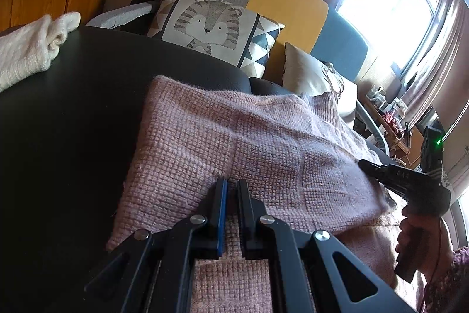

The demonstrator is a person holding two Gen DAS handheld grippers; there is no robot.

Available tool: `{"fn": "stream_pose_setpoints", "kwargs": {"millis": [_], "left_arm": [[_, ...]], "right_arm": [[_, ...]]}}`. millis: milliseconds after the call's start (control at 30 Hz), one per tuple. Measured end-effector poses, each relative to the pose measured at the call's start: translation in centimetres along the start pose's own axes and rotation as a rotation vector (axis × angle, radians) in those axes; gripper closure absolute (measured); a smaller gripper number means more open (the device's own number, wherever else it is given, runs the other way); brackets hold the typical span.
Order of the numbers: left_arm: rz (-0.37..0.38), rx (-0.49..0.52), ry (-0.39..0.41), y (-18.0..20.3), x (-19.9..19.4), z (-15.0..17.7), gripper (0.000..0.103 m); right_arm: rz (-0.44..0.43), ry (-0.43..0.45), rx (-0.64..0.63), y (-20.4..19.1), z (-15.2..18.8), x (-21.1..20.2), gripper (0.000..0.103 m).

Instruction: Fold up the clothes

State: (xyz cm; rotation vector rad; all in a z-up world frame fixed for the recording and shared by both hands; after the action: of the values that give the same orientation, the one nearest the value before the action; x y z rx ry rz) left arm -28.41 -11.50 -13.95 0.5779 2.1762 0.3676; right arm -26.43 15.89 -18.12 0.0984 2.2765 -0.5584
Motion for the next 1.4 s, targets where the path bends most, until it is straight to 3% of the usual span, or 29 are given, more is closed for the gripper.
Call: {"fn": "stream_pose_setpoints", "kwargs": {"millis": [133, 200, 333, 467, 567, 667, 767, 867, 933, 1067, 1233, 1300, 1333, 1400], "left_arm": [[0.0, -0.001, 0.001, 0.0, -0.1, 0.0, 0.097], [0.0, 0.0, 0.002, 0.0, -0.1, 0.0, 0.097], [-0.007, 0.005, 0.003, 0.0, -0.1, -0.1, 0.097], [0.001, -0.003, 0.001, -0.1, -0.2, -0.1, 0.097], [-0.003, 0.001, 0.001, -0.1, -0.1, 0.0, 0.097], [-0.01, 0.008, 0.002, 0.0, -0.1, 0.0, 0.097], [-0.006, 0.003, 0.002, -0.1, -0.1, 0.0, 0.097], [-0.009, 0.005, 0.003, 0.0, -0.1, 0.0, 0.097], [-0.008, 0.005, 0.003, 0.0, -0.1, 0.0, 0.097], [0.004, -0.005, 0.003, -0.2, -0.1, 0.0, 0.097], [0.011, -0.006, 0.006, -0.2, 0.0, 0.0, 0.097], [0.012, -0.007, 0.007, -0.2, 0.0, 0.0, 0.097], [0.012, -0.007, 0.007, -0.2, 0.0, 0.0, 0.097], [0.012, -0.008, 0.006, -0.1, 0.0, -0.1, 0.097]], "right_arm": [[0.015, 0.054, 0.063, 0.1, -0.3, -2.1, 0.099], [-0.105, 0.112, 0.114, -1.7, 0.1, -4.1, 0.098], [-0.207, -0.013, 0.017, -6.0, 4.1, -4.3, 0.098], [-0.131, -0.05, -0.024, -4.9, 6.1, -4.3, 0.101], [-0.047, 0.017, 0.086, -0.2, 5.4, -5.5, 0.103], [-0.093, 0.041, 0.198, 2.1, 5.3, -6.0, 0.103], [-0.065, 0.034, 0.088, 0.1, 4.3, -6.9, 0.098], [-0.139, 0.077, 0.019, -3.2, 1.9, -7.3, 0.098], [-0.143, 0.055, -0.001, -4.8, 0.4, -5.6, 0.098], [-0.049, -0.006, 0.064, -2.1, -0.7, -2.2, 0.098], [-0.021, 0.029, 0.133, 2.3, -1.0, -2.3, 0.103], [0.008, 0.023, 0.131, 2.2, -1.3, -2.7, 0.103], [0.012, 0.033, 0.125, 1.6, -1.6, -3.5, 0.097], [-0.064, 0.062, 0.073, -0.7, -1.7, -5.1, 0.097]]}}
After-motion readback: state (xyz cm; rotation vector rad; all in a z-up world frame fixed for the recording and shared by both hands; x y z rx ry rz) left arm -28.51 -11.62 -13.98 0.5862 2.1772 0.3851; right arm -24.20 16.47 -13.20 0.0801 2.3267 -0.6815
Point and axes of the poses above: each gripper's, at about its wrist camera, not at the fingertips, and x roughly the way its jaws point, y to its right, z to its underside, the point moved 9 cm from there along x, roughly the way its jaws point, and after that the axes turned 4 degrees about -x, right-handed, at the moved point
